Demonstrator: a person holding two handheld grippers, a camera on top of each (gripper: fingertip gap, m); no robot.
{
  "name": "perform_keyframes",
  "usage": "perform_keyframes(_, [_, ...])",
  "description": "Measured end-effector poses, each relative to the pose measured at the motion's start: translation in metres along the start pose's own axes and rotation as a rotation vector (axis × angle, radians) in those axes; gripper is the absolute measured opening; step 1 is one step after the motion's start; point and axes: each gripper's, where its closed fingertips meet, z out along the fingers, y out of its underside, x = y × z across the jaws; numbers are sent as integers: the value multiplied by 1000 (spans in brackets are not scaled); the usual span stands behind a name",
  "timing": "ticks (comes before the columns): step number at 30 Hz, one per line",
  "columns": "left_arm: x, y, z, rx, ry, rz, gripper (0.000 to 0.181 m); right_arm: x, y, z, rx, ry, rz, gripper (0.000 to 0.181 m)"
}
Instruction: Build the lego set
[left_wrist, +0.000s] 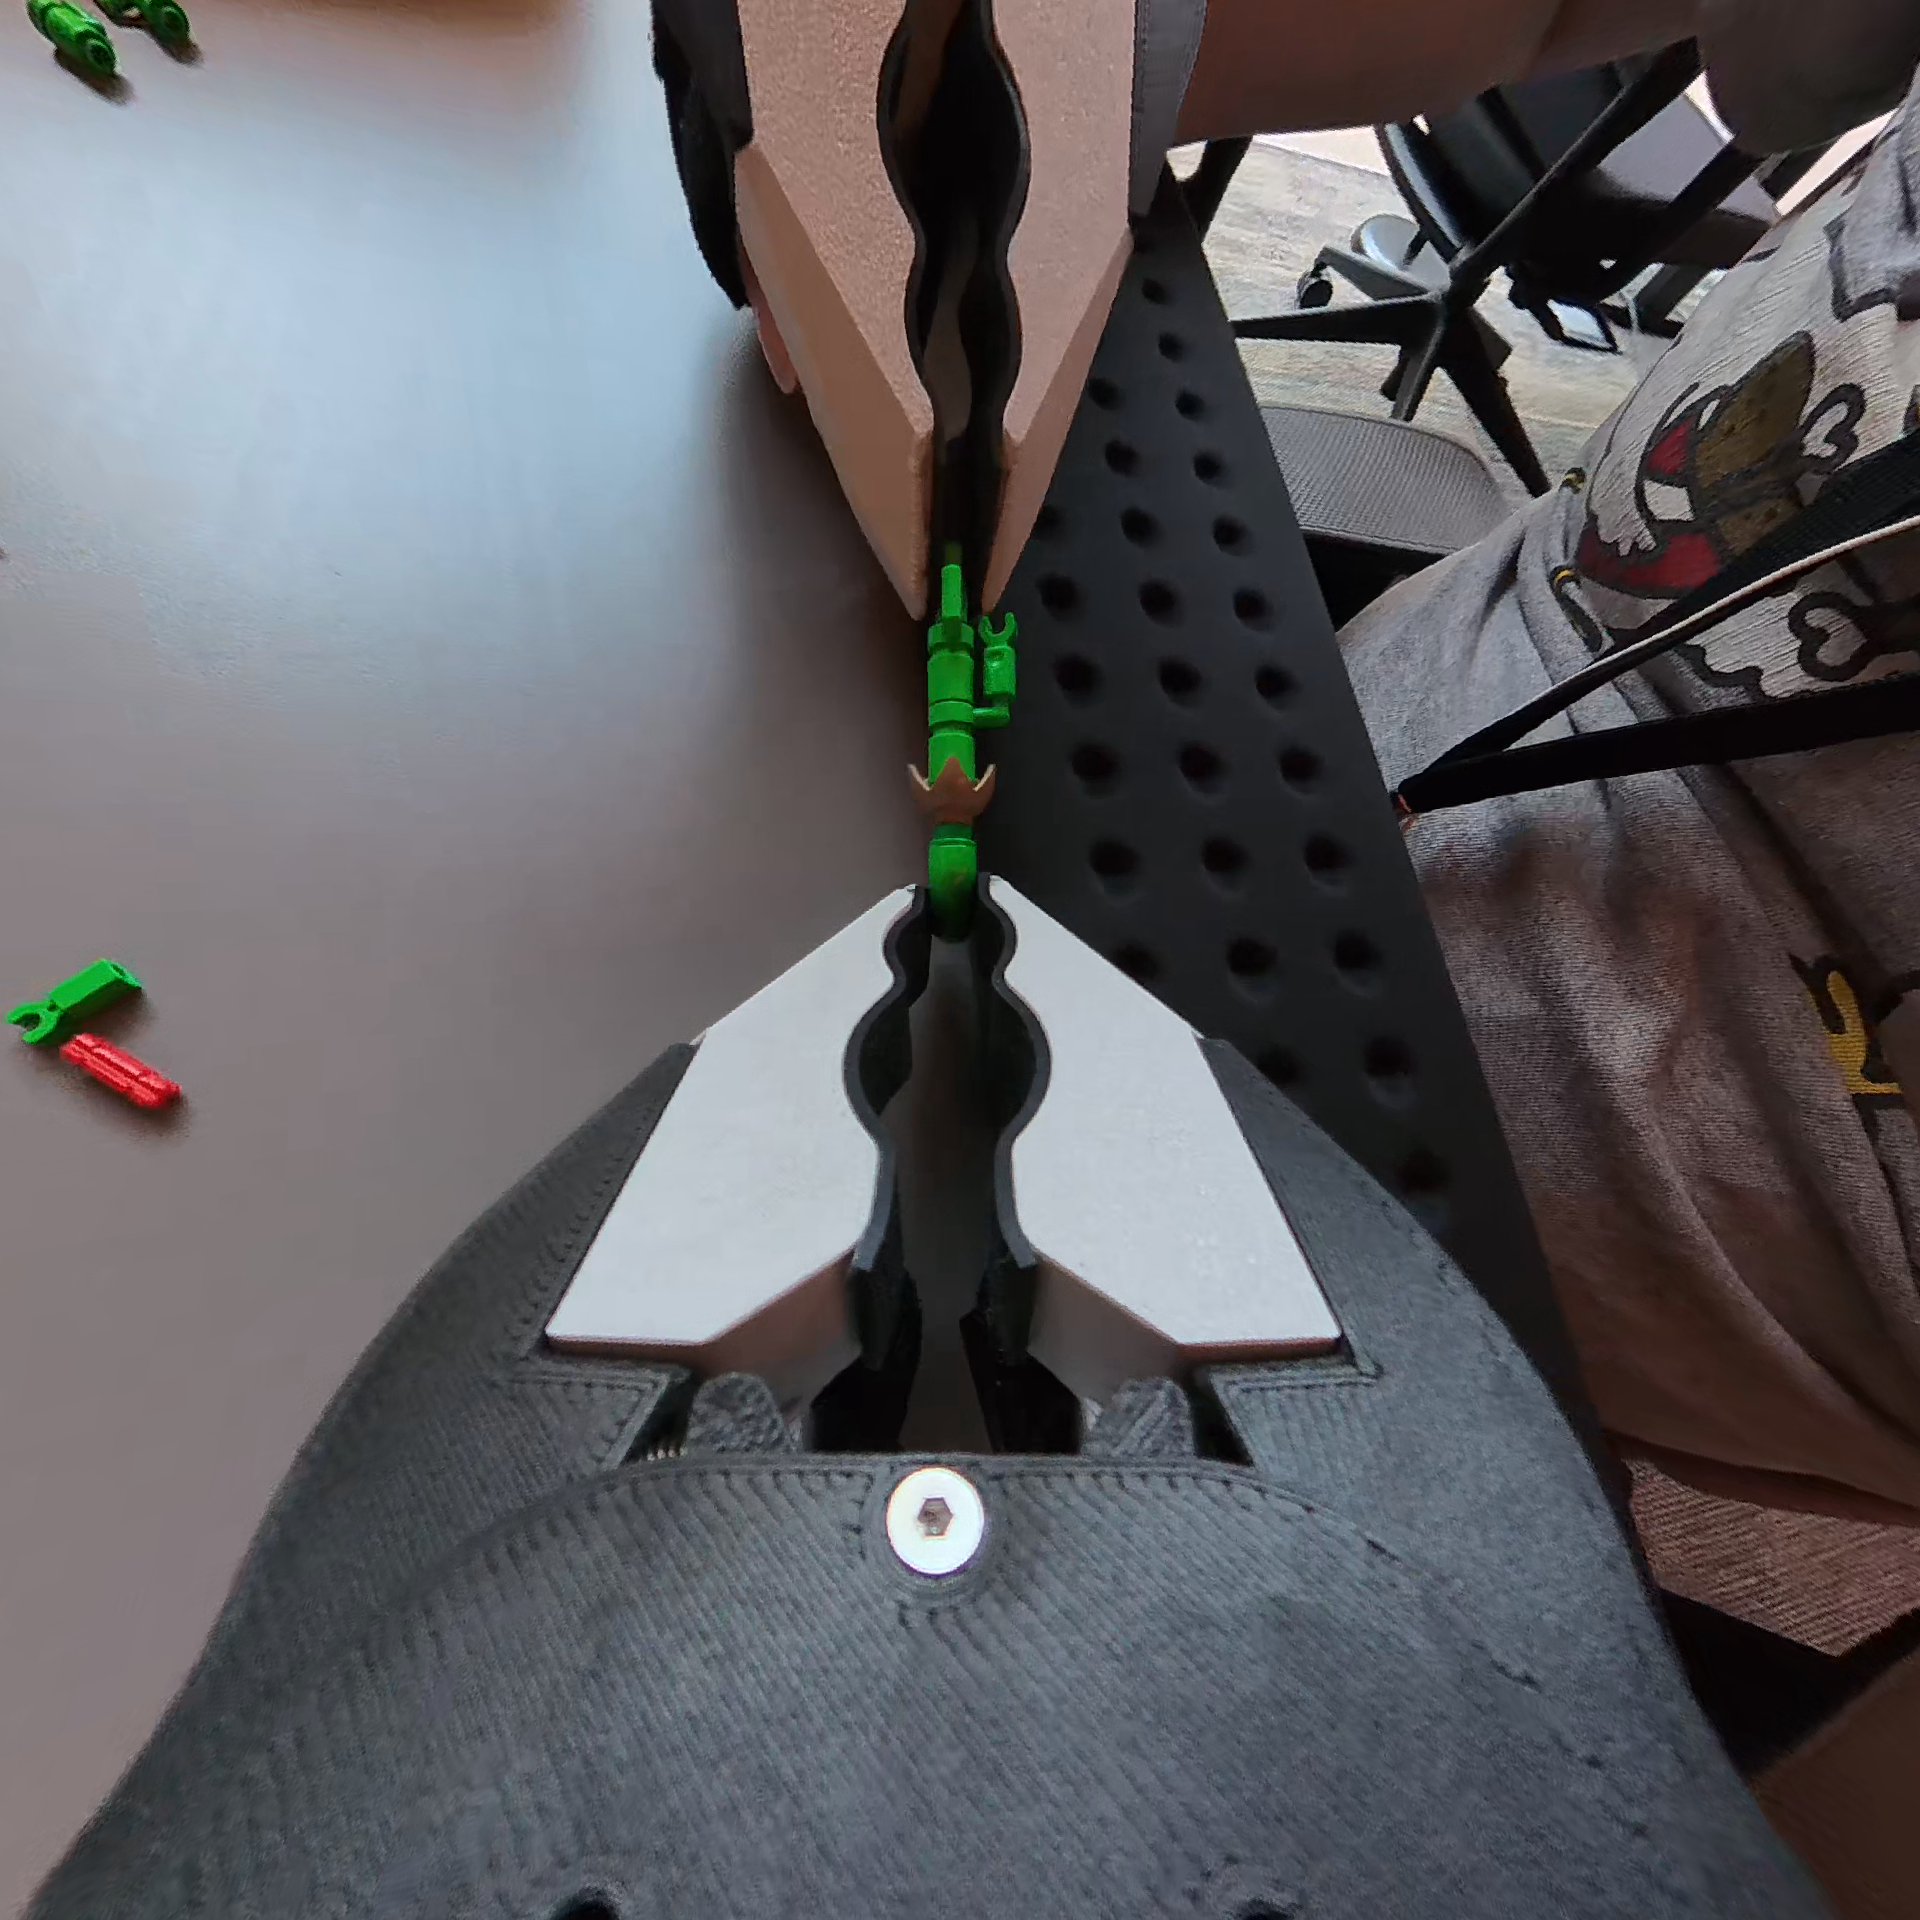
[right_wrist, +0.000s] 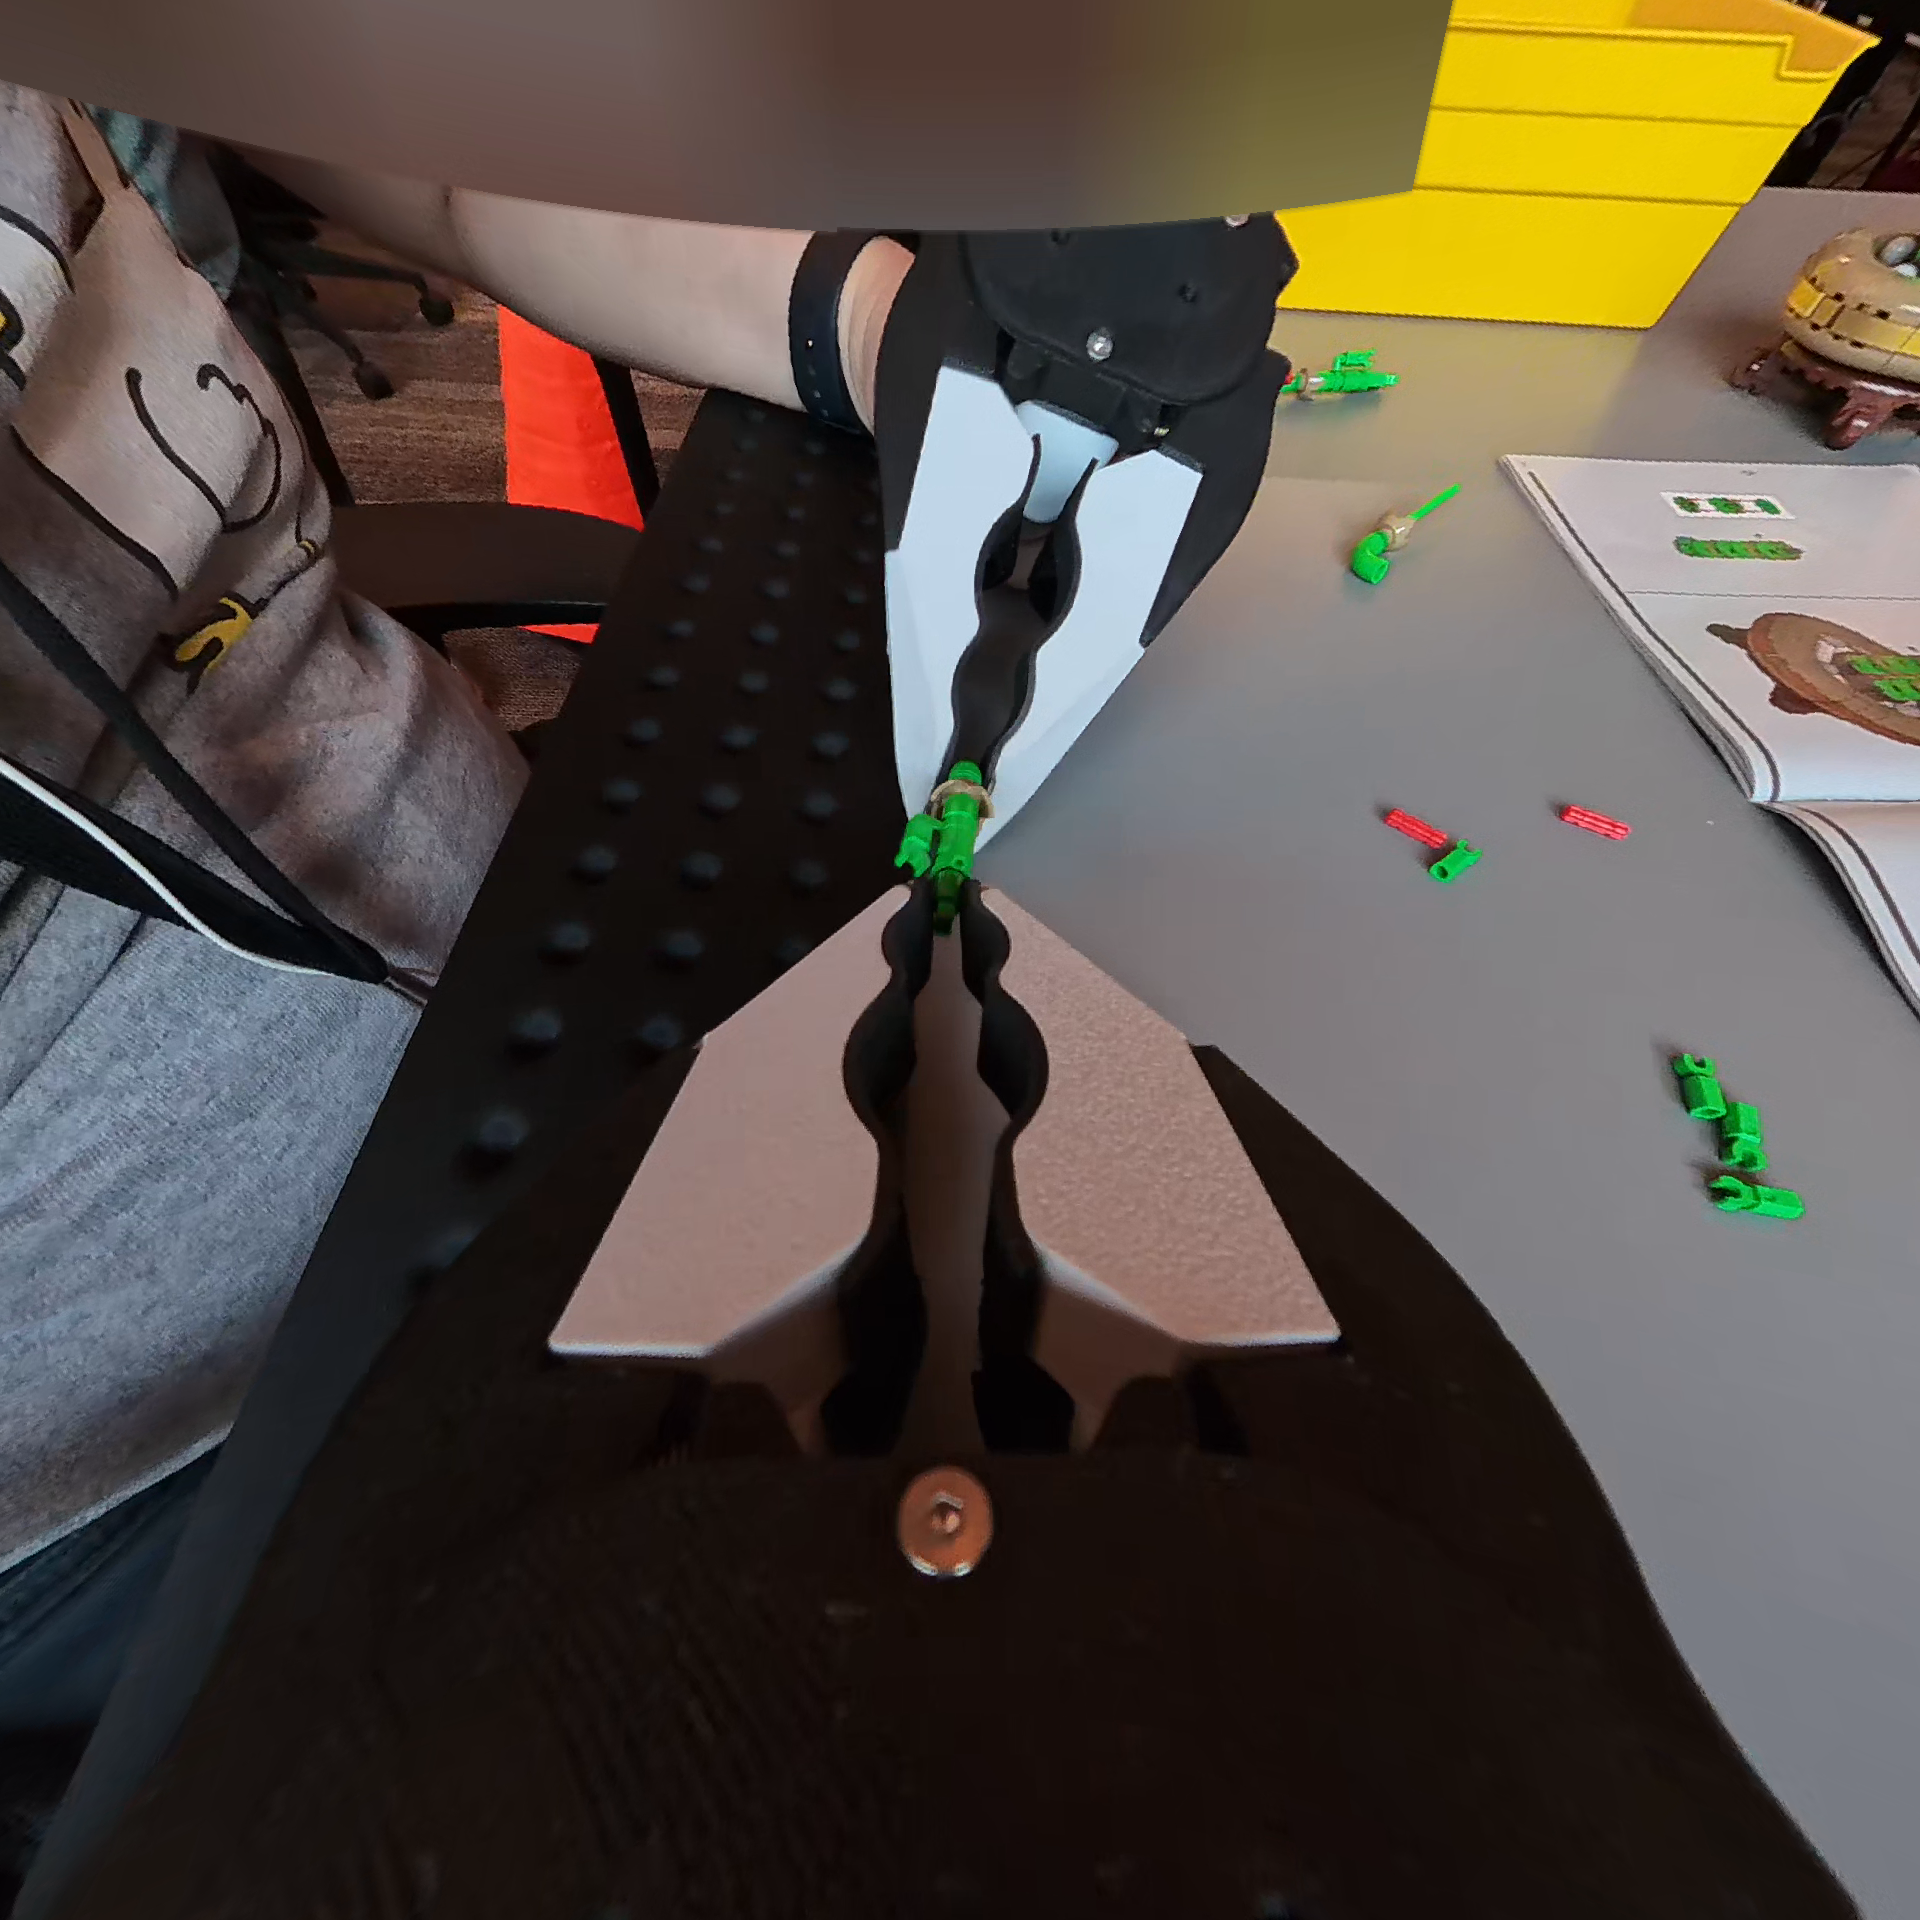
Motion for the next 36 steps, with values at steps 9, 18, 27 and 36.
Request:
perform_keyframes(9, [-5,3,4,-43,-89,92,6,0,0,1,-5,19,-33,5])
perform_keyframes(18, [-9,4,6,-70,-156,159,6,-2,0,3,-14,46,-90,5])
perform_keyframes(27, [-13,3,3,-67,-223,240,6,0,2,4,-31,99,-154,5])
perform_keyframes(36, [-5,-18,-13,125,-137,167,6,6,-2,-3,9,110,-97,4])
